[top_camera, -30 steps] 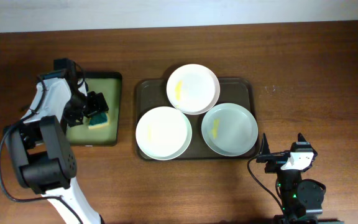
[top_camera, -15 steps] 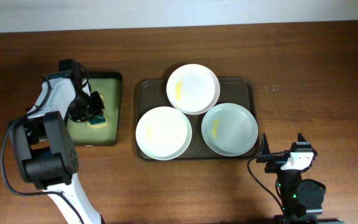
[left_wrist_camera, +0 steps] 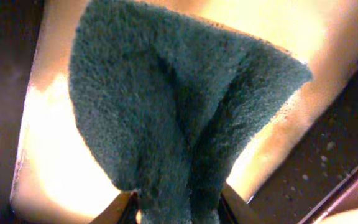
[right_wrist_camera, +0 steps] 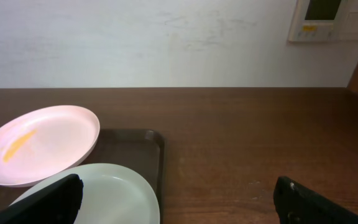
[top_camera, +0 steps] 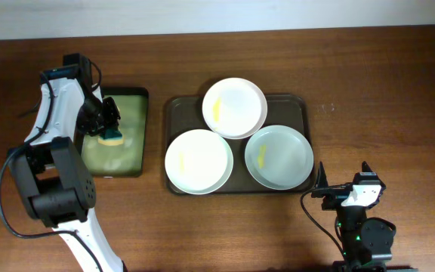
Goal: Clean dirty plates on tray and stack at the side
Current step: 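Lift the sponge with the left gripper and dip it in the water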
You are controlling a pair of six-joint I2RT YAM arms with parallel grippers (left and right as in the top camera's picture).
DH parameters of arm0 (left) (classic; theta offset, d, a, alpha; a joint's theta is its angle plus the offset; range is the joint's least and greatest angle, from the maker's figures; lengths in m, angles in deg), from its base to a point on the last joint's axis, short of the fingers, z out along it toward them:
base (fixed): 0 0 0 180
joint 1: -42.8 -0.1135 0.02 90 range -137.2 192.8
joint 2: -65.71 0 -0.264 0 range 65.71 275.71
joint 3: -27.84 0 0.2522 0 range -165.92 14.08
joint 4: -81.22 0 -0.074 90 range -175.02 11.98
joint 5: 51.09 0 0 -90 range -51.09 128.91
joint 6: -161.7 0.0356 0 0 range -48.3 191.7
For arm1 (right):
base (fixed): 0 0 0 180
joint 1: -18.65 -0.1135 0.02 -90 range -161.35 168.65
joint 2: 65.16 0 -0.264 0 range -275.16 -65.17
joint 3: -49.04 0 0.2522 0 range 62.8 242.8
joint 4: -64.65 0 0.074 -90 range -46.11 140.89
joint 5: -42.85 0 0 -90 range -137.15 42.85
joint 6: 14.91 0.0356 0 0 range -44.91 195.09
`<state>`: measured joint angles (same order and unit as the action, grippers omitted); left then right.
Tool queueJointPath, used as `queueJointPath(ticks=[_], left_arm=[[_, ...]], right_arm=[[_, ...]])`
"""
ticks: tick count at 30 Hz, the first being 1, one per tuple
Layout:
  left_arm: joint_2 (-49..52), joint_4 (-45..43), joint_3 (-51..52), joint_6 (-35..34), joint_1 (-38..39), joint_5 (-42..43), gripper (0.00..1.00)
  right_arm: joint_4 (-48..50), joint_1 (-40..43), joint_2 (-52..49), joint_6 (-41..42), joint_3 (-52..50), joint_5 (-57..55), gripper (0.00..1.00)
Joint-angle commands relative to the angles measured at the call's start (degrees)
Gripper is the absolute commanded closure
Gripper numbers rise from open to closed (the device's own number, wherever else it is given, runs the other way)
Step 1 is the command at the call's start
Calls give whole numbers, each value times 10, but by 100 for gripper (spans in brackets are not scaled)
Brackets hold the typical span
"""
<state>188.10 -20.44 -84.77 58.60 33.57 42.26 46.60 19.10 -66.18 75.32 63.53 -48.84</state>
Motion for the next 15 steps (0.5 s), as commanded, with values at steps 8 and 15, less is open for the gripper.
queueJointPath(ticks=[8,15], left_arm=[[2,-153,144,1,-1,-19,1],[2,-159,141,1,-1,-64,83]], right_arm=[[-2,3,3,6,-4,-5,2],[-2,3,3,6,-4,-5,2]])
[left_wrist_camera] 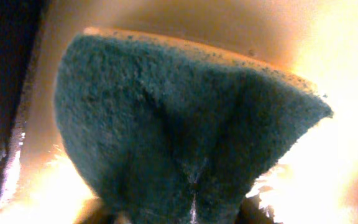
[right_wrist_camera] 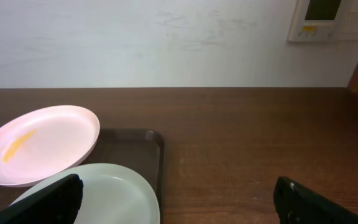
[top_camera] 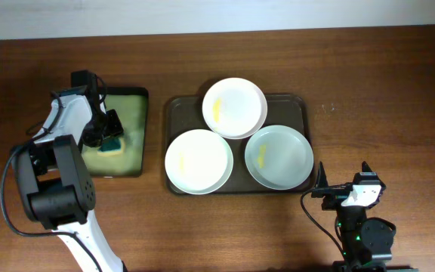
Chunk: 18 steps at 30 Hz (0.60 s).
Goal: Clean dirty plates on tray and stack at the side
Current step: 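Lift the sponge with the left gripper and dip it in the water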
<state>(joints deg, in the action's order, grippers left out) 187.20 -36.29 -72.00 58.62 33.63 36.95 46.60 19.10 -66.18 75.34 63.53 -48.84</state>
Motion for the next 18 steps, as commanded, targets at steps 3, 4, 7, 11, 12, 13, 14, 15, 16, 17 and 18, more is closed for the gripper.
queueJointPath(ticks=[3,4,7,11,12,13,14,15,16,17,18], left_arm=[[7,33,-9,1,-2,1,100],[3,56,-27,1,-1,7,100],[-23,149,-118,1,-1,9,100],[-81,202,-206,1,-3,70,100],[-96,203,-212,1,-4,84,100],[-107,203,-212,0,-4,87,100],[-120,206,-212,1,-4,87,100],[-123,210,-212,1,-4,86,100],[-123,213,-212,1,-4,86,100],[-122,204,-197,1,-4,79,100],[-119,179,-167,0,-3,70,100]], right_arm=[[-2,3,3,6,-4,-5,2],[-2,3,3,6,-4,-5,2],[-2,3,3,6,-4,-5,2],[-2,3,3,6,-4,-5,2],[-2,3,3,6,-4,-5,2],[-2,3,3,6,-4,-5,2],[-2,3,3,6,-4,-5,2],[-2,3,3,6,-4,-5,2],[-2,3,3,6,-4,-5,2],[-2,3,3,6,-4,-5,2],[-2,3,3,6,-4,-5,2]])
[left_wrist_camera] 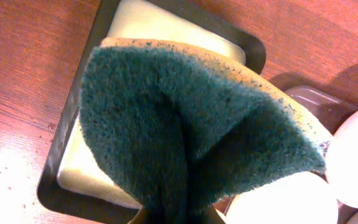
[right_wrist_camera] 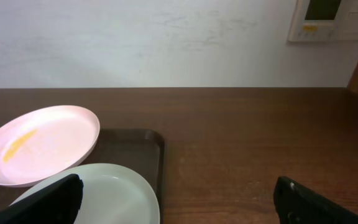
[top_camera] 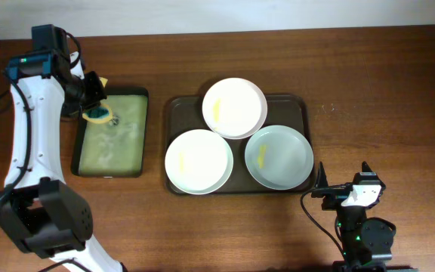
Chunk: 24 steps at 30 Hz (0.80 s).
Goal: Clean dirty plates on tray and stack at the side
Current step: 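Lift the sponge with the left gripper and dip it in the water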
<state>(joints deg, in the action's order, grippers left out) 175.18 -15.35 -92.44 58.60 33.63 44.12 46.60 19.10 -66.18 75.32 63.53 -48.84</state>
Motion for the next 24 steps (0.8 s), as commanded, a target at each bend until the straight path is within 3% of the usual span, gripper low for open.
queueJointPath(ticks=[1,4,5,12,15,17,20,24], left_arm=[[3,-61,75,0,-4,-2,100],[12,-188,222,-3,-4,-1,100],[12,-195,234,-1,-6,-1,100],[-62,-65,64,-1,-7,-1,100],[-75,-63,112,-1,0,-1,100],[-55,-150,246,-1,14,-1,100],[-41,-195,318,-1,25,-1,100],[-75,-103,219,-1,22,-7,100]], right_arm=[[-2,3,3,6,-4,-5,2],[-2,3,3,6,-4,-5,2],[-2,3,3,6,-4,-5,2],[-2,3,3,6,-4,-5,2],[-2,3,3,6,-4,-5,2],[-2,3,3,6,-4,-5,2],[-2,3,3,6,-4,-5,2],[-2,3,3,6,-4,-5,2]])
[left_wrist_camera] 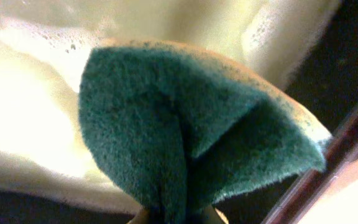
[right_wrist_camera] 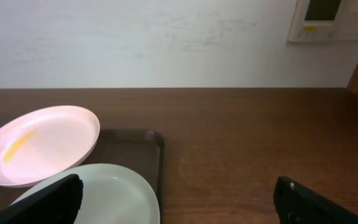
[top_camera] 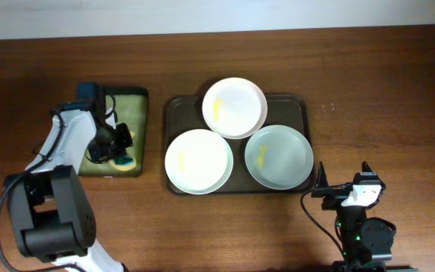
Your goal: Clean dirty plates on tray and stack at the side
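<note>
Three dirty plates lie on the dark brown tray (top_camera: 178,110): a pinkish plate (top_camera: 235,107) at the back, a white plate (top_camera: 198,161) front left and a pale green plate (top_camera: 279,156) front right, each with a yellow smear. My left gripper (top_camera: 118,145) is shut on a folded green and yellow sponge (left_wrist_camera: 191,124) low over the near right corner of the soapy water basin (top_camera: 143,95). My right gripper (right_wrist_camera: 179,205) rests open near the table's front edge, with the pinkish plate (right_wrist_camera: 39,143) and green plate (right_wrist_camera: 117,193) ahead of it on the left.
Foamy water (left_wrist_camera: 23,124) fills the basin, and its dark rim (left_wrist_camera: 347,143) runs just right of the sponge. Bare wooden table (top_camera: 384,98) lies right of the tray. A white wall (right_wrist_camera: 166,37) stands behind the table.
My left gripper, still shut on the sponge, was raised over the basin's far left corner. It now sits low at the basin's near right corner. The right arm and plates have not moved.
My left gripper held the sponge in the middle of the basin, then pressed it down into the soapy water. Then it held the sponge lifted at the basin's far left corner. Now the sponge is down at the near right corner, by the tray.
</note>
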You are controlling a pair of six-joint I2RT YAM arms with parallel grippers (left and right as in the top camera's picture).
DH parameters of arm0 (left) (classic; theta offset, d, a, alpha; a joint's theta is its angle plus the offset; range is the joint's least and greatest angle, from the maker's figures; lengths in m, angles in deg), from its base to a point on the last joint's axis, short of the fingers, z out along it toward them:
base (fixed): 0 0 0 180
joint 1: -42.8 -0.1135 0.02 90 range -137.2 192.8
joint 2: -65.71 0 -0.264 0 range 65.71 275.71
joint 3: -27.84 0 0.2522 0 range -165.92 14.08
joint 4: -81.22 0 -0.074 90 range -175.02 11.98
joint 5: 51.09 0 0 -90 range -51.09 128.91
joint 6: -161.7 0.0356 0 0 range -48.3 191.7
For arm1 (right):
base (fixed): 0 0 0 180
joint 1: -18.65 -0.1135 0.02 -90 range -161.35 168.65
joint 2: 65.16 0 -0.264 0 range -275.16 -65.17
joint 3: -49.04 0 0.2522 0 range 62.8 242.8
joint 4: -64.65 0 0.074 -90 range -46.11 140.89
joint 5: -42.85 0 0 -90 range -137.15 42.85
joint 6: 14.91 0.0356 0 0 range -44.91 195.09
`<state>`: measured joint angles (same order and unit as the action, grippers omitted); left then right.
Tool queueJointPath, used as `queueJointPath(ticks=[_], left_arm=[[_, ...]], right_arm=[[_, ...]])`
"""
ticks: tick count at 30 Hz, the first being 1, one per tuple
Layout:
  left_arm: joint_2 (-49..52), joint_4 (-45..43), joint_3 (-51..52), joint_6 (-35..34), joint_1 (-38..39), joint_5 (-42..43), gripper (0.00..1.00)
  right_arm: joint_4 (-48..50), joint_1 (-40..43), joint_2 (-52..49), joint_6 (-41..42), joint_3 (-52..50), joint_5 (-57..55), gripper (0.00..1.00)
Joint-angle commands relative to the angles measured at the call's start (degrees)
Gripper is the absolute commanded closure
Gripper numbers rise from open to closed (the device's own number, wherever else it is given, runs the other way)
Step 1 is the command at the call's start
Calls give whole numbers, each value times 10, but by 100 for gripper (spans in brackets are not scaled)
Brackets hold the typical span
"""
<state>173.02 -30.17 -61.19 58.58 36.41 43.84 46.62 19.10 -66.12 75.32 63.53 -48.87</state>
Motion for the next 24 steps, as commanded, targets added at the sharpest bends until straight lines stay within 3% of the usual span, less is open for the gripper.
queueJointPath(ticks=[1,4,6,9,11,15,18,22,24], left_arm=[[-66,68,-126,-1,-5,-3,100],[-106,102,-188,-1,18,29,100],[-125,107,-187,-1,58,76,100],[-119,116,-144,-31,139,84,100],[-115,84,-92,-77,189,84,100],[-114,-75,60,-151,303,84,100],[-114,-152,134,-156,365,29,100],[-113,-157,135,-158,373,-58,100],[-108,-163,135,-158,373,-62,100]], right_arm=[[-2,3,2,6,-4,-4,2],[-2,3,2,6,-4,-4,2],[-2,3,2,6,-4,-4,2],[-2,3,2,6,-4,-4,2],[-2,3,2,6,-4,-4,2],[-2,3,2,6,-4,-4,2],[-2,3,2,6,-4,-4,2],[-2,3,2,6,-4,-4,2],[-2,3,2,6,-4,-4,2]])
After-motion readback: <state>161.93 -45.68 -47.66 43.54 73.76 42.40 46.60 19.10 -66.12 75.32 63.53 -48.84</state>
